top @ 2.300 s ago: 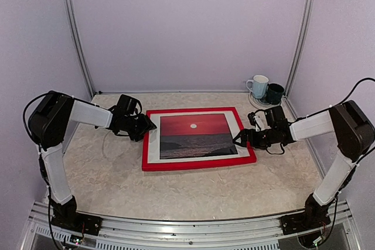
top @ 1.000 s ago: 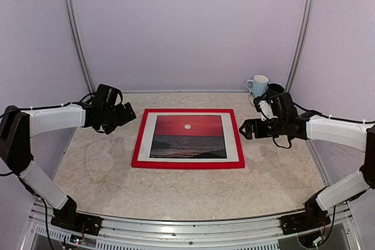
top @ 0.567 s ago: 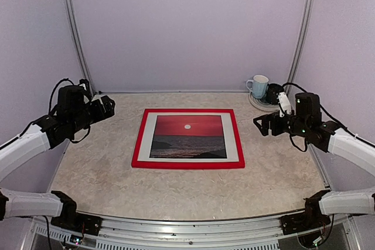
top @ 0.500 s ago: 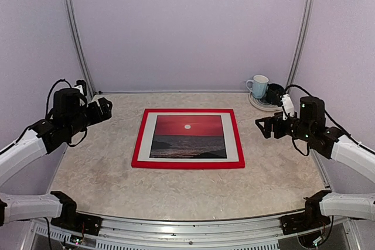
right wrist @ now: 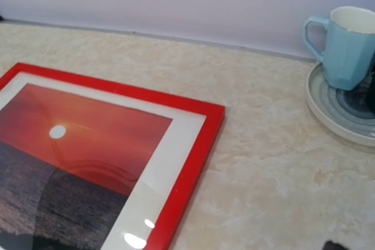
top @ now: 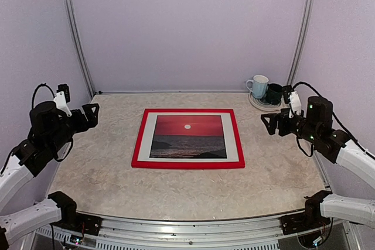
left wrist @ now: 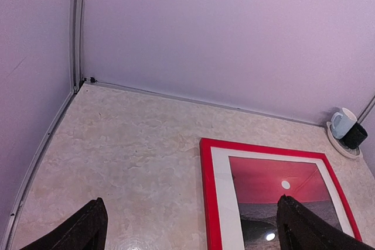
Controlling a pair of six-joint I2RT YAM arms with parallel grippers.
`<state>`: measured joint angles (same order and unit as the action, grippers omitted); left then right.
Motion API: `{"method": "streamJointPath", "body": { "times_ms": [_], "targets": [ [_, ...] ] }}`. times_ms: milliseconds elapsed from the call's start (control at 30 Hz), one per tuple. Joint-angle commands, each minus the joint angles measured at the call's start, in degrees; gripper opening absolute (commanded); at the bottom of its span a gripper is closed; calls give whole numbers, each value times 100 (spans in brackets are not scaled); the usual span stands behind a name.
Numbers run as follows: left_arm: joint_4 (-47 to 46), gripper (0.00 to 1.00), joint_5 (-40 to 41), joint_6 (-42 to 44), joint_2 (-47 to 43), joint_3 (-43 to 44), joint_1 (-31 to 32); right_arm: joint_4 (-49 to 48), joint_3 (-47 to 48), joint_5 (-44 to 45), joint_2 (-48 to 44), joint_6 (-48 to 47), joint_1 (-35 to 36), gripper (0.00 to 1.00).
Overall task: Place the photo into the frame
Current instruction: Reset both arms
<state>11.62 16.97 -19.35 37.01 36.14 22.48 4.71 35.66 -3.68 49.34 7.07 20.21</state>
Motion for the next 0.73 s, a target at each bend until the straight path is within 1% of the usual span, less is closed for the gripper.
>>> {"method": "streamJointPath", "body": {
  "times_ms": [0,167,333,700],
  "targets": [
    [-34,99,-86,162,-68,-91,-6,84,134,279,-240,155,-44,99],
    [-23,99,-73,195,-62,-94,0,-121,-73,461,-789,105,-48,99],
    [-7,99,-84,204,-118,-81,-6,-235,-202,432,-1157,78,-42,99],
    [-5,99,-229,109,-123,-107,0,-251,-137,423,-1023,136,-43,99]
  ]
}}
